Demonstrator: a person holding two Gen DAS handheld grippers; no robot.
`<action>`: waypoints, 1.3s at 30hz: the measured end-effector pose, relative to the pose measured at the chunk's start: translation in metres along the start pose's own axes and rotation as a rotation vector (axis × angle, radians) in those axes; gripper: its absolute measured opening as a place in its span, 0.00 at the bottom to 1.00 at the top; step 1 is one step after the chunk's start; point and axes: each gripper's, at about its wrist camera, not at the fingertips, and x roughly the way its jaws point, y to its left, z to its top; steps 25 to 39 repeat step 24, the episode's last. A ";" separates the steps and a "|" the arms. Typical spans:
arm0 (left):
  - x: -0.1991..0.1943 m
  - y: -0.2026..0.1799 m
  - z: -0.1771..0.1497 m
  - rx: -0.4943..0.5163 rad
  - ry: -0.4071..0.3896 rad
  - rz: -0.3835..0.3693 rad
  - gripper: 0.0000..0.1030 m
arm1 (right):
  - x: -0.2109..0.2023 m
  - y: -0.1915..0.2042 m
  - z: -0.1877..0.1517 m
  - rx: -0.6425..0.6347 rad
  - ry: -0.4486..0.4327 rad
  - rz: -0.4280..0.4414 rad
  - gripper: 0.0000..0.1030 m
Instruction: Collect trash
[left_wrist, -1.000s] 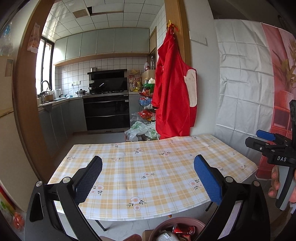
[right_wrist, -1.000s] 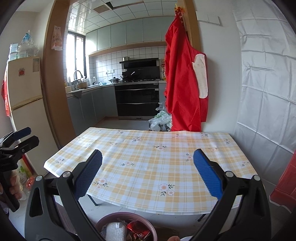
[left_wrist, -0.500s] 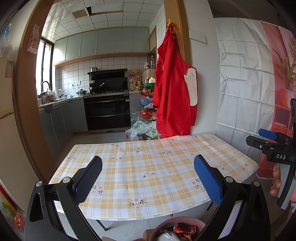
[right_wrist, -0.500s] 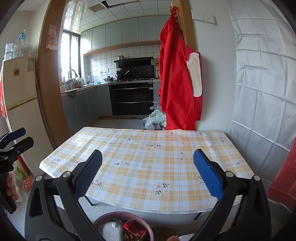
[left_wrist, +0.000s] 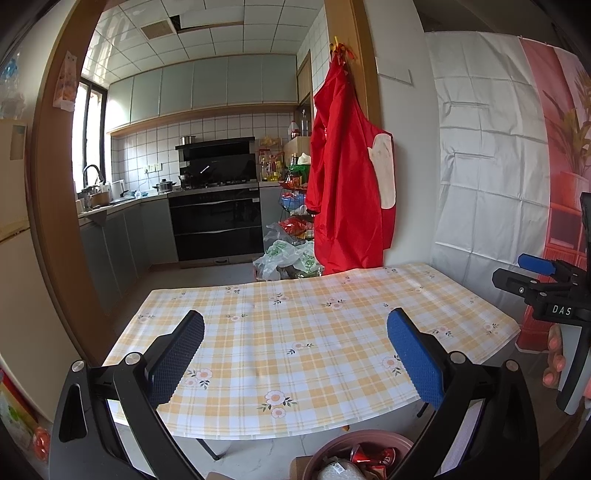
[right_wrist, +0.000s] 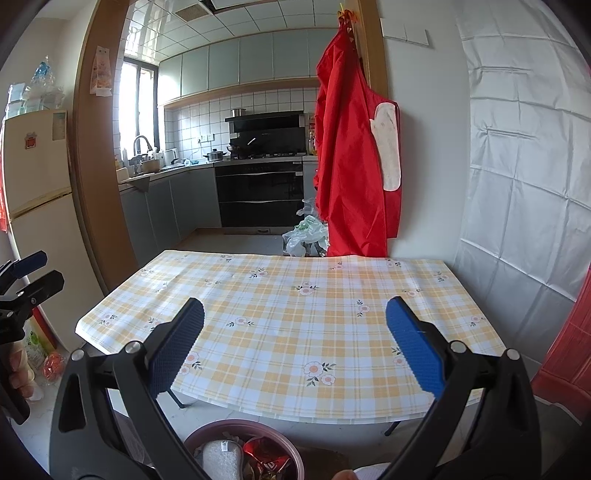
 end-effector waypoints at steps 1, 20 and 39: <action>0.000 0.000 0.000 0.000 0.000 0.001 0.94 | 0.000 0.000 0.000 -0.001 0.000 -0.001 0.94; -0.002 0.004 0.002 -0.001 0.003 0.012 0.94 | 0.000 -0.002 0.001 0.000 0.006 -0.005 0.94; -0.001 0.005 0.002 -0.004 0.007 0.019 0.94 | 0.000 -0.001 0.000 0.001 0.010 -0.006 0.94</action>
